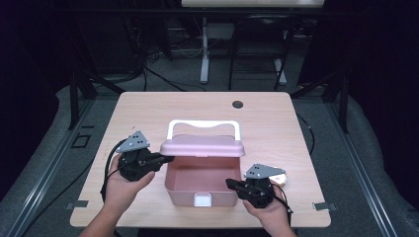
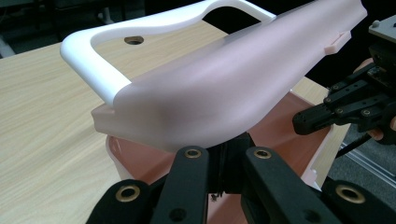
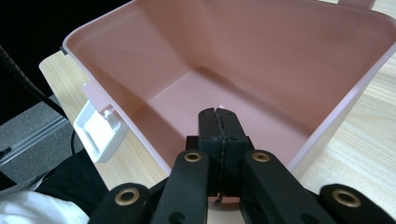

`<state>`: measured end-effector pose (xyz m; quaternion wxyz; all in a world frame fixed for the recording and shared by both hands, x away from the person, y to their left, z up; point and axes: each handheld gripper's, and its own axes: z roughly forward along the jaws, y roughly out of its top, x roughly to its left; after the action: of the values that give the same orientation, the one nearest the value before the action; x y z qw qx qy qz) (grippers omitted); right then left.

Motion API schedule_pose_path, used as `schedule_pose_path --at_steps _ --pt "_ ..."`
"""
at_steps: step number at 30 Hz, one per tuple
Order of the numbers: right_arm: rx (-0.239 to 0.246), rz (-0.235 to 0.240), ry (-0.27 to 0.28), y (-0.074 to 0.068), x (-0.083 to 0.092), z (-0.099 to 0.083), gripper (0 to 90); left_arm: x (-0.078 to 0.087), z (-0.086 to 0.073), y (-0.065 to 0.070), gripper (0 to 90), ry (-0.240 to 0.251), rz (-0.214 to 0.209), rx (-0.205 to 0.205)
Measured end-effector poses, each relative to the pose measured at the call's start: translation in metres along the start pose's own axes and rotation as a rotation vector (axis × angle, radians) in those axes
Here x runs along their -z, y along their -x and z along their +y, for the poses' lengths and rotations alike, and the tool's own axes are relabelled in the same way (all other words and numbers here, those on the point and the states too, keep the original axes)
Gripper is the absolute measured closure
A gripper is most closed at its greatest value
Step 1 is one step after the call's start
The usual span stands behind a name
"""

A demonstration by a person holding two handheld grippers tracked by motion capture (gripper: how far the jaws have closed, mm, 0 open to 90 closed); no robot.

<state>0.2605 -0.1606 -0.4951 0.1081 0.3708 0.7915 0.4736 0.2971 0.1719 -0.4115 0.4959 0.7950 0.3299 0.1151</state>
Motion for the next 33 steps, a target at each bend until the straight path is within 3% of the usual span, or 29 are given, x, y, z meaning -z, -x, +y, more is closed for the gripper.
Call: schedule_pose_path --at_steps 12,33 --pt "0.029 0.001 -0.010 -0.007 -0.006 -0.002 90.0 0.000 0.006 -0.002 89.7 0.013 0.006 -0.001" --pt "0.011 0.015 -0.002 -0.002 -0.011 -0.001 90.0 -0.001 0.016 -0.009 89.7 0.022 0.012 0.010"
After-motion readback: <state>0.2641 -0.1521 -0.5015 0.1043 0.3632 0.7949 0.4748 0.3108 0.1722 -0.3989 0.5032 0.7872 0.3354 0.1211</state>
